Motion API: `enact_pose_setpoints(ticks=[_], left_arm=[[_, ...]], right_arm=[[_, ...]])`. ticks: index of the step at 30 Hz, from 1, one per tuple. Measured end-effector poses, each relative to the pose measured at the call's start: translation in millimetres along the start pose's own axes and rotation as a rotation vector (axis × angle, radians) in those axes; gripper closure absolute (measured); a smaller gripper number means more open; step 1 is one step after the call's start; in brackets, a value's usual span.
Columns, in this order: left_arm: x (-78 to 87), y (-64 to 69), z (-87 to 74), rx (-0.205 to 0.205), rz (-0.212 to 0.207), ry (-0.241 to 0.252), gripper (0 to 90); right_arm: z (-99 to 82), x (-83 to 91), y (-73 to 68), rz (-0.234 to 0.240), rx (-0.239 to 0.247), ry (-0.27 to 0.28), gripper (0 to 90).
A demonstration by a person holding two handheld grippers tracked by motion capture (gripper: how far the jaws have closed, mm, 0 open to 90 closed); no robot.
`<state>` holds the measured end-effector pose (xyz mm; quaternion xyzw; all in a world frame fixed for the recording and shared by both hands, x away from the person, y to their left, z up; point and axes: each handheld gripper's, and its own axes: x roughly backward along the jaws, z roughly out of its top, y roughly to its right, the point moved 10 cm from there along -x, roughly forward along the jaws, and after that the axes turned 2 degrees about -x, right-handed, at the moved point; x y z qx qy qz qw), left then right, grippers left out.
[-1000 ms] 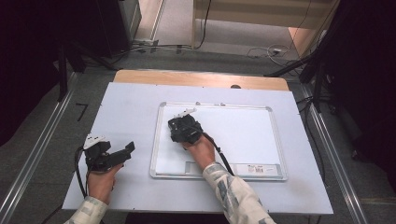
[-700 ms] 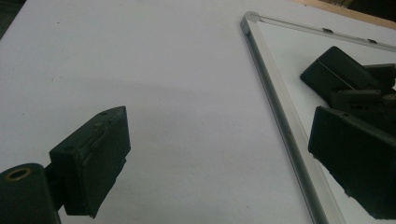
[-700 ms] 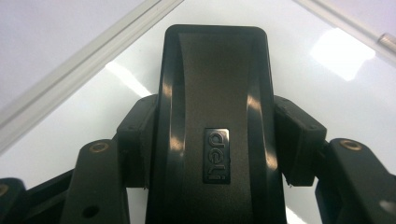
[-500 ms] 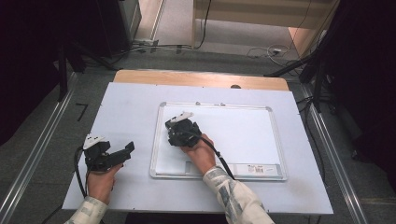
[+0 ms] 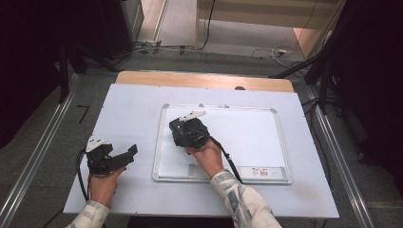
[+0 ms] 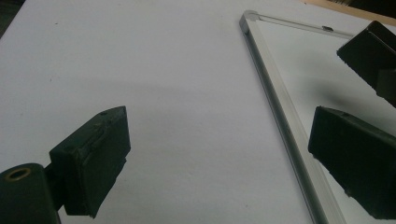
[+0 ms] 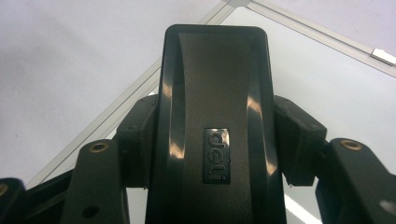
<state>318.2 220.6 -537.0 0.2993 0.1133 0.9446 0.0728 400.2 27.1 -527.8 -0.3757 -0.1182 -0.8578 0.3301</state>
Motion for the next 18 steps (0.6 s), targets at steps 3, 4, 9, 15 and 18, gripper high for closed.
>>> enact_pose_setpoints(ticks=[3,4,9,15,18], left_arm=[[0.0,-0.3,-0.1,-0.001,0.001,-0.001,6.2],[0.1,-0.4,-0.2,-0.002,0.002,-0.001,6.2],[0.9,-0.6,-0.4,0.000,0.003,0.000,6.2],[0.8,-1.1,-0.3,0.002,0.003,0.001,6.2],[0.8,-0.9,-0.1,0.003,0.001,0.002,6.2]], right_arm=[[-0.7,-0.6,0.0,0.002,0.001,-0.001,37.4],[-0.9,-0.6,-0.1,0.002,0.002,-0.002,37.5],[-1.3,-0.6,-0.6,0.004,0.002,-0.001,37.5],[-2.2,-0.1,-1.2,0.005,0.001,-0.002,37.4],[-3.1,-0.2,-0.3,0.004,-0.003,-0.006,37.4]])
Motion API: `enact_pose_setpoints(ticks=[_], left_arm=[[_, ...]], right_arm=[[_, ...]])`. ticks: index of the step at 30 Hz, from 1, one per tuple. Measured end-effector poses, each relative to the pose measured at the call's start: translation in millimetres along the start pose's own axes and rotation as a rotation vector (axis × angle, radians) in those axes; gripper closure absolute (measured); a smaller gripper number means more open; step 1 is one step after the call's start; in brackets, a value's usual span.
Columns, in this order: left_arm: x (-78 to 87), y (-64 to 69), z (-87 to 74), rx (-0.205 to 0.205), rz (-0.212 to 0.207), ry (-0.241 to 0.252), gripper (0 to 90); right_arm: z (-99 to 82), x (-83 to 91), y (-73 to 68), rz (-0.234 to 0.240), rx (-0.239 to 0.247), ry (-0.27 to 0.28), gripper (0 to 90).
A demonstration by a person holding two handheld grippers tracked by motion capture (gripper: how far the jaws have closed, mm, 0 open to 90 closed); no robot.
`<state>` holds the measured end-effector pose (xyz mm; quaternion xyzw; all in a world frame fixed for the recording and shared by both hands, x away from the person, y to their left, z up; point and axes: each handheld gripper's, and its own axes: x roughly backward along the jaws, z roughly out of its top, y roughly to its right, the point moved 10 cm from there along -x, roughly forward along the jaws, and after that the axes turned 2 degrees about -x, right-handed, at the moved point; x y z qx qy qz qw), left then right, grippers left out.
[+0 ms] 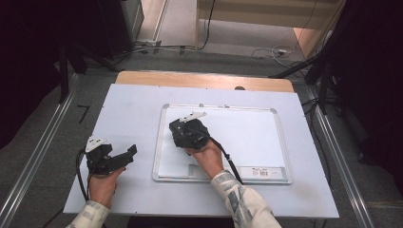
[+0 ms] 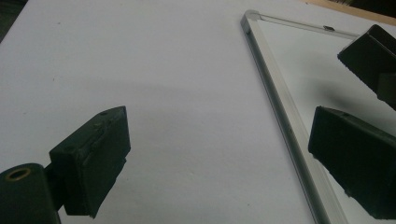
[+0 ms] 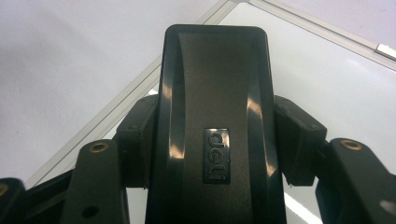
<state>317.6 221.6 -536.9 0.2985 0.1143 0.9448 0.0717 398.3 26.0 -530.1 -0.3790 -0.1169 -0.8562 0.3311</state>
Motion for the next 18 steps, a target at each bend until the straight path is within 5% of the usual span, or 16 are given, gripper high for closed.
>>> enact_pose_setpoints(ticks=[18], left_arm=[[0.2,-0.9,-1.0,0.000,0.003,-0.004,6.2]], right_arm=[[1.0,14.7,20.4,-0.032,-0.021,0.023,37.4]])
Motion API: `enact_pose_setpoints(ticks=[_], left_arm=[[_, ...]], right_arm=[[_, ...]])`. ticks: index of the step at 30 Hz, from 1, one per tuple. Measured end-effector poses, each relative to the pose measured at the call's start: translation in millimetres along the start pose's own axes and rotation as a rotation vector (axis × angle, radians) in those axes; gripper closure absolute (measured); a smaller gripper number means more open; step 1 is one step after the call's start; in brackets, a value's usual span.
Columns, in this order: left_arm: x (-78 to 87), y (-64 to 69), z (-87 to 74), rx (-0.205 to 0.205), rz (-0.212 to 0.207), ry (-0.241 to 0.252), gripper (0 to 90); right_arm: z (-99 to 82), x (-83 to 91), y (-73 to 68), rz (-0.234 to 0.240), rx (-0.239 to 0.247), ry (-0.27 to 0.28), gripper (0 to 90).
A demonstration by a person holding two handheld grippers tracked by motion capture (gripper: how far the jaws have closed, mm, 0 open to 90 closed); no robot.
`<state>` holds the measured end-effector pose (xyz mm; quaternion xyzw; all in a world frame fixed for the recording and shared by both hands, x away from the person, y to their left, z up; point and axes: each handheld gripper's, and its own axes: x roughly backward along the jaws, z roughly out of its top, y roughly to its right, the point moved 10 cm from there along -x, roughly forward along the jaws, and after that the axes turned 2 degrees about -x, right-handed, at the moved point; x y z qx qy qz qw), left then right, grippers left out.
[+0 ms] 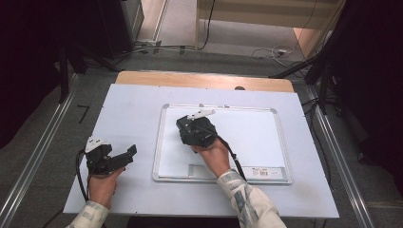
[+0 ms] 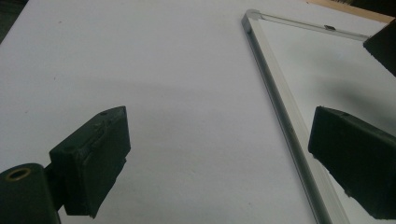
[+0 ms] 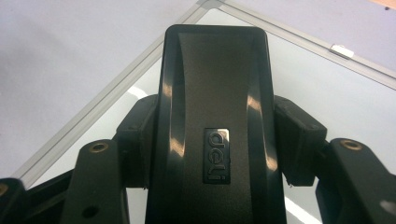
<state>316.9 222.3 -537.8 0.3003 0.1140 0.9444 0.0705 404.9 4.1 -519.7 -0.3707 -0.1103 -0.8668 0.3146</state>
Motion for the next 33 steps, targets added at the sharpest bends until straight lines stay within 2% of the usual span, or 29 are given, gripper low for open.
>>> enact_pose_setpoints(ticks=[11,26,33], left_arm=[[-0.7,0.5,0.1,0.000,-0.001,-0.001,6.2],[-1.3,0.8,-0.1,0.003,0.000,-0.001,6.2],[-1.7,1.1,-0.5,0.002,0.001,-0.004,6.2]], right_arm=[[-6.1,9.1,14.1,-0.020,-0.015,0.004,37.4],[-18.2,17.3,44.1,-0.068,-0.048,0.000,37.3],[-22.3,23.9,62.4,-0.095,-0.073,0.003,37.3]])
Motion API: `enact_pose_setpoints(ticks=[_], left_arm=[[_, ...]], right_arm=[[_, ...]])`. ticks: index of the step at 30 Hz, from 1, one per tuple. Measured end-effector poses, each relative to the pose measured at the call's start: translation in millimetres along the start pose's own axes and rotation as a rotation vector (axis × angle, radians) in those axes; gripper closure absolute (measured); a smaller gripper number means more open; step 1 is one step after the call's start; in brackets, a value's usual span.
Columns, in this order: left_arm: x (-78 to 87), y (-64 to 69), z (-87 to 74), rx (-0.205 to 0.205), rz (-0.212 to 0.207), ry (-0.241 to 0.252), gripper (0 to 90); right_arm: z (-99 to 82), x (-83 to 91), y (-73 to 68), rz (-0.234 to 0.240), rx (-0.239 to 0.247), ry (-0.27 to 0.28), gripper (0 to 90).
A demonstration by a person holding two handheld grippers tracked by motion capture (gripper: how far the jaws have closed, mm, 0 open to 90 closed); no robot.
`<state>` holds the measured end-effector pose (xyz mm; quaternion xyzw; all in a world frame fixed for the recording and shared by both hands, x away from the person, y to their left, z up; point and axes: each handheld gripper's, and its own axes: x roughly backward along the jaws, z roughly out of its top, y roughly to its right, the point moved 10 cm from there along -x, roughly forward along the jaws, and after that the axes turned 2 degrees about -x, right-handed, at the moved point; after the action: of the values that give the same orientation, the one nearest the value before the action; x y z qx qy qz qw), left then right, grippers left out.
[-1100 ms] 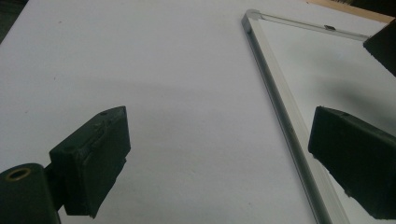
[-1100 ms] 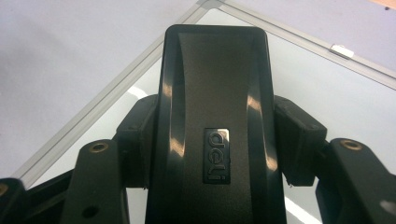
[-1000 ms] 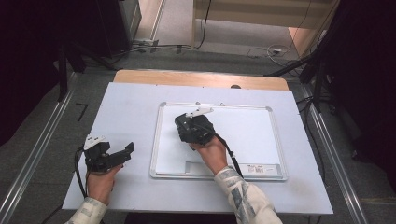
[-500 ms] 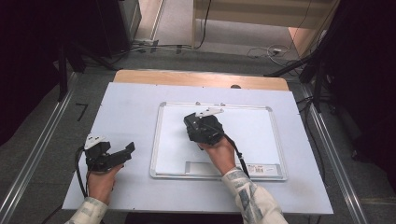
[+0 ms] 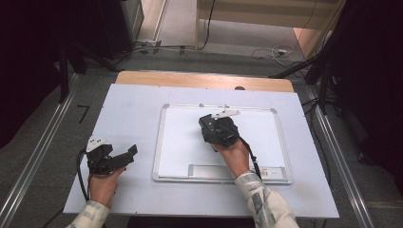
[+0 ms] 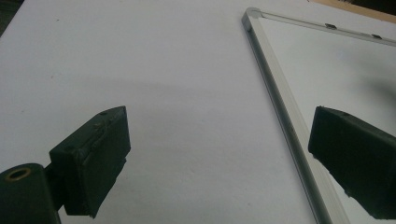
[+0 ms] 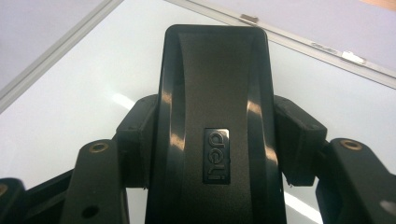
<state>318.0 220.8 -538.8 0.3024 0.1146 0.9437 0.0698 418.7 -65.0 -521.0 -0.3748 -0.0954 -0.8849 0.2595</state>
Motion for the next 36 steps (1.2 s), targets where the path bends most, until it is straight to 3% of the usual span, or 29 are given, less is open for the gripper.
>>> enact_pose_setpoints(ticks=[17,36], left_arm=[[-0.6,0.3,0.0,0.001,-0.001,-0.001,6.2],[-1.0,0.6,0.0,-0.002,-0.002,-0.002,6.2]], right_arm=[[-9.3,6.0,34.9,-0.051,-0.050,-0.004,37.3],[-27.3,17.1,87.9,-0.143,-0.135,-0.009,37.3]])
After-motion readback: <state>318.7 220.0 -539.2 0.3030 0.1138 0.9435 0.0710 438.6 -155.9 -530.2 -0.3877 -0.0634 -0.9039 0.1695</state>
